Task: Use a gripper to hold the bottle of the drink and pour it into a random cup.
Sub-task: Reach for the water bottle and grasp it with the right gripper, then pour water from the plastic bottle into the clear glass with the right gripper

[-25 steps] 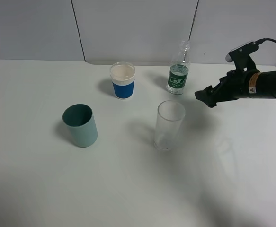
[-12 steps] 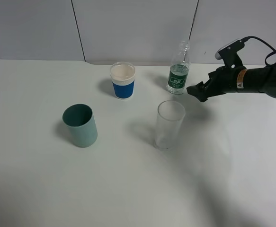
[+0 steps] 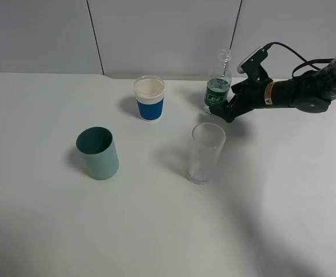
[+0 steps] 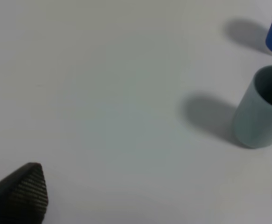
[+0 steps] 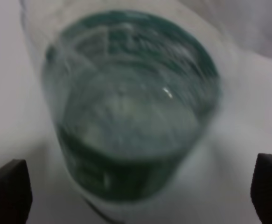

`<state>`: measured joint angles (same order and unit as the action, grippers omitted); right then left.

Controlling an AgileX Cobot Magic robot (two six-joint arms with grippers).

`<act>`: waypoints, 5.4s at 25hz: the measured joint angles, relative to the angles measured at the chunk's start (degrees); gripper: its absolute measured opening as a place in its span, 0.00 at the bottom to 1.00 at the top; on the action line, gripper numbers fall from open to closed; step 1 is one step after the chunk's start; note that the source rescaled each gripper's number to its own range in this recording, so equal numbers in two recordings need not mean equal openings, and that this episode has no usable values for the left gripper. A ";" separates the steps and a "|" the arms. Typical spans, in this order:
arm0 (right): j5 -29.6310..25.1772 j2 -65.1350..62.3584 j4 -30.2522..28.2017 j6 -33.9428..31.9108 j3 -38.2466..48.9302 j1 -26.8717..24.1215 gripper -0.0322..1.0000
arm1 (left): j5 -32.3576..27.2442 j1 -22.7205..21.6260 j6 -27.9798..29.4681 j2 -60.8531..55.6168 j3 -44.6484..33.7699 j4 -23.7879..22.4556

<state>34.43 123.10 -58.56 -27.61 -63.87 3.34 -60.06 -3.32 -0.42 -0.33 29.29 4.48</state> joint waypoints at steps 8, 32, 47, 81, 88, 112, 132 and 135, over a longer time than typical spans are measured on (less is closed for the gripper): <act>8.16 0.54 0.13 -0.05 -1.79 0.51 1.00 | 0.00 0.00 0.00 0.00 0.00 0.00; 10.09 0.54 0.13 -2.11 -1.85 0.56 0.04 | 0.00 0.00 0.00 0.00 0.00 0.00; 9.42 -0.14 0.01 -4.15 -1.85 0.56 0.04 | 0.00 0.00 0.00 0.00 0.00 0.00; -5.08 -12.58 -25.73 -1.30 -3.15 9.02 0.04 | 0.00 0.00 0.00 0.00 0.00 -0.10; 0.61 -12.76 -26.55 7.92 -3.15 9.09 0.04 | 0.00 0.00 0.00 0.00 0.00 -0.10; 14.91 -12.82 -30.32 24.58 -3.15 9.13 0.04 | 0.00 0.00 0.00 0.00 0.00 -0.10; 14.75 -18.46 -39.32 29.62 -3.15 9.49 0.04 | 0.00 0.00 0.00 0.00 0.00 -0.10; 14.64 -18.46 -39.36 30.78 -3.15 9.49 0.04 | 0.00 0.00 0.00 0.00 0.00 -0.10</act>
<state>49.07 104.64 -97.93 3.17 -67.02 12.83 -60.06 -3.32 -0.42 -0.33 29.29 4.38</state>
